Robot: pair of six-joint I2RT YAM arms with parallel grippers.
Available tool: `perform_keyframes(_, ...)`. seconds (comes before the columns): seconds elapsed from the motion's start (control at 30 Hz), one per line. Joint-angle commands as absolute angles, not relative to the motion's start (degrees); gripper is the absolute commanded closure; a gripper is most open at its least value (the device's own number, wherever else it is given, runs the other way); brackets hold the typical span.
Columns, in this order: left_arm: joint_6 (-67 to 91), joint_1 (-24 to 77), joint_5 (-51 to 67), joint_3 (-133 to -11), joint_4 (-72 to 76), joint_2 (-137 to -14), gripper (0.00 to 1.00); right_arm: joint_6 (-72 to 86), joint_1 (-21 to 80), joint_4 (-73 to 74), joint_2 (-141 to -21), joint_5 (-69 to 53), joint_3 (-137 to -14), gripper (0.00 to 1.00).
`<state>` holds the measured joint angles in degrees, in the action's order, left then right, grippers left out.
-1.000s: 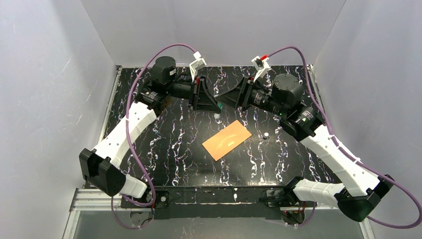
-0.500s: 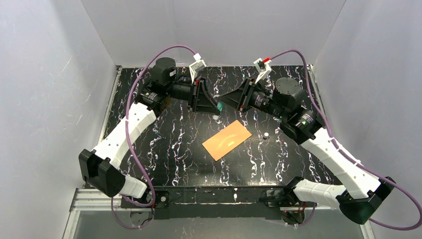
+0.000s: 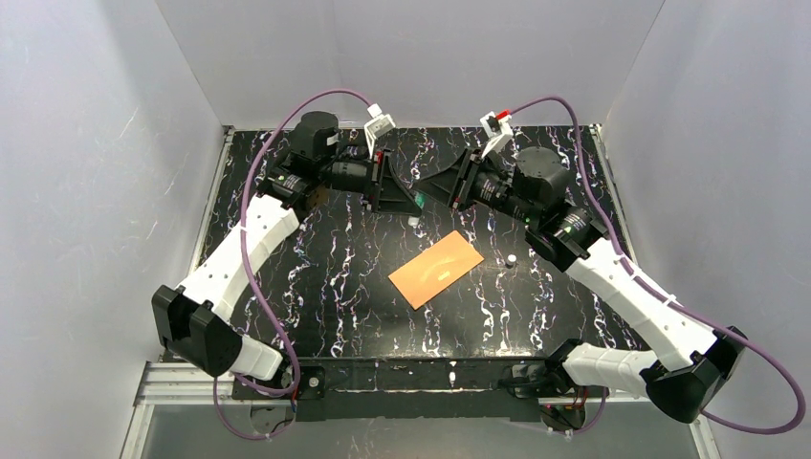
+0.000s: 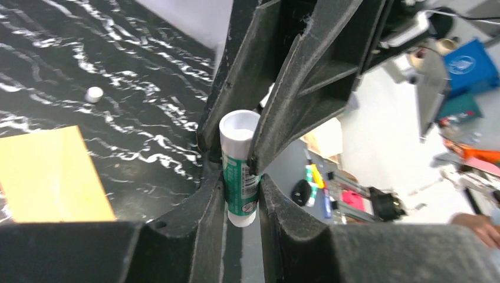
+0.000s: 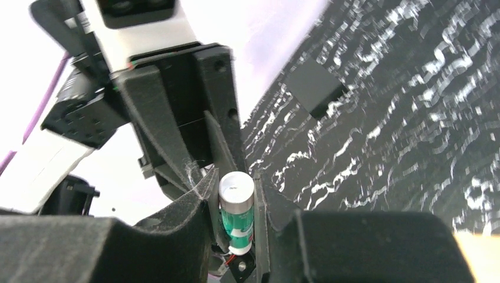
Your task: Place the letter into the envelope and seal it
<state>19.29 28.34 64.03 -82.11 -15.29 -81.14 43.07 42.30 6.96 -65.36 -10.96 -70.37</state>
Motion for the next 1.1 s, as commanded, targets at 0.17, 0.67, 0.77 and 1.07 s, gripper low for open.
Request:
perform_keyframes(0.17, 33.63, 28.09, 81.22, -80.99, 1.26, -77.35, 1.0, 37.38, 41.84, -21.66, -65.27, -40.68, -67.77, 0.99)
perform_keyframes(0.67, 39.81, 27.45, 61.39, -76.63, 4.16, -77.03, 0.6, 42.3, 41.84, -7.66, -61.11, -1.38, -65.06, 0.99)
perform_keyframes(0.77, 40.6, 27.51, 58.48, -76.39, 3.76, -77.19, 0.55, 43.46, 41.84, -8.08, -61.42, -0.57, -64.62, 0.99)
perform_keyframes(1.07, 41.95, 27.69, 56.24, -75.22, 3.56, -78.53, 0.39, 47.75, 41.84, -10.25, -61.94, -0.31, -62.79, 0.99)
